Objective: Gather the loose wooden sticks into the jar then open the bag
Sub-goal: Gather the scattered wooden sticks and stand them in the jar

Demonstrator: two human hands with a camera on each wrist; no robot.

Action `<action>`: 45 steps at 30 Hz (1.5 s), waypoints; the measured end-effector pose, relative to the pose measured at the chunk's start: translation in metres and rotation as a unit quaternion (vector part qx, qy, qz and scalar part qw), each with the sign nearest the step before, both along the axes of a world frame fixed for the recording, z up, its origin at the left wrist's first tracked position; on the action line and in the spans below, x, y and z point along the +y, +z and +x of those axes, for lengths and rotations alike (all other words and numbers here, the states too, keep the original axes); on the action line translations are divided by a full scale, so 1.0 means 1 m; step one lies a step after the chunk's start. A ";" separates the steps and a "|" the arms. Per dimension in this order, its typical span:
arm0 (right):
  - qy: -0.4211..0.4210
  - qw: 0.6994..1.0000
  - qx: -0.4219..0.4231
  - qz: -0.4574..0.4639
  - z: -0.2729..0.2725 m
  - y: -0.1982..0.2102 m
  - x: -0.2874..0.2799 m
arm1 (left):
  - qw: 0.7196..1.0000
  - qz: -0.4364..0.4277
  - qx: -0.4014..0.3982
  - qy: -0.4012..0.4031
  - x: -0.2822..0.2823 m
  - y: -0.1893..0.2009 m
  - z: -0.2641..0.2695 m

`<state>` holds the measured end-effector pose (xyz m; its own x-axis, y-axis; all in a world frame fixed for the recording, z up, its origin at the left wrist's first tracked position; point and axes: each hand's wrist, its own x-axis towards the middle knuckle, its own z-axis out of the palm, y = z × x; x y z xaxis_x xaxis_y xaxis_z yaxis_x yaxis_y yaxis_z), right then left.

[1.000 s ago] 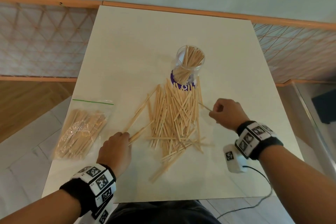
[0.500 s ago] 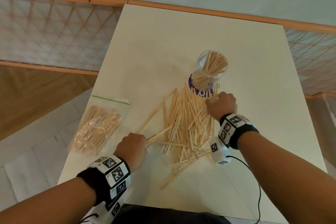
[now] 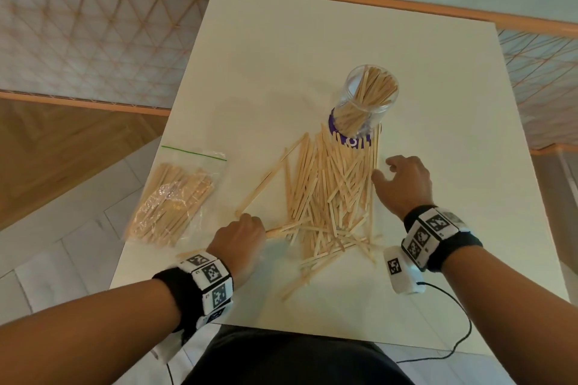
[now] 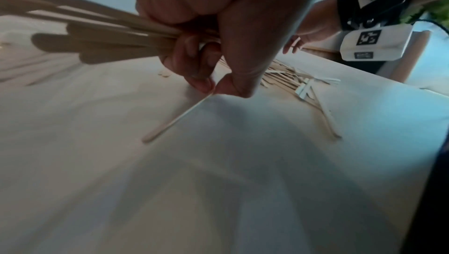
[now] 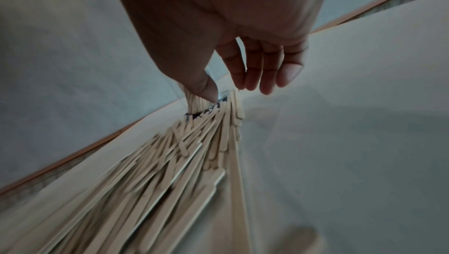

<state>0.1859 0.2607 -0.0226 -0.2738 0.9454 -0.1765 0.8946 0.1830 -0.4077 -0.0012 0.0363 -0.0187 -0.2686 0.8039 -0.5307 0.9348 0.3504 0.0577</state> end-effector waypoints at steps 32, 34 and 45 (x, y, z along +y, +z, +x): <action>0.013 0.991 -0.020 -0.134 0.011 0.018 0.007 | 0.954 0.060 -0.125 0.264 0.158 -0.001 0.012; 0.001 0.991 -0.017 -0.132 0.000 0.016 0.012 | 0.941 0.071 -0.150 0.295 0.158 0.008 0.006; -0.007 0.990 -0.042 -0.137 -0.056 0.003 0.012 | 0.967 0.029 -0.096 0.234 0.156 0.015 0.033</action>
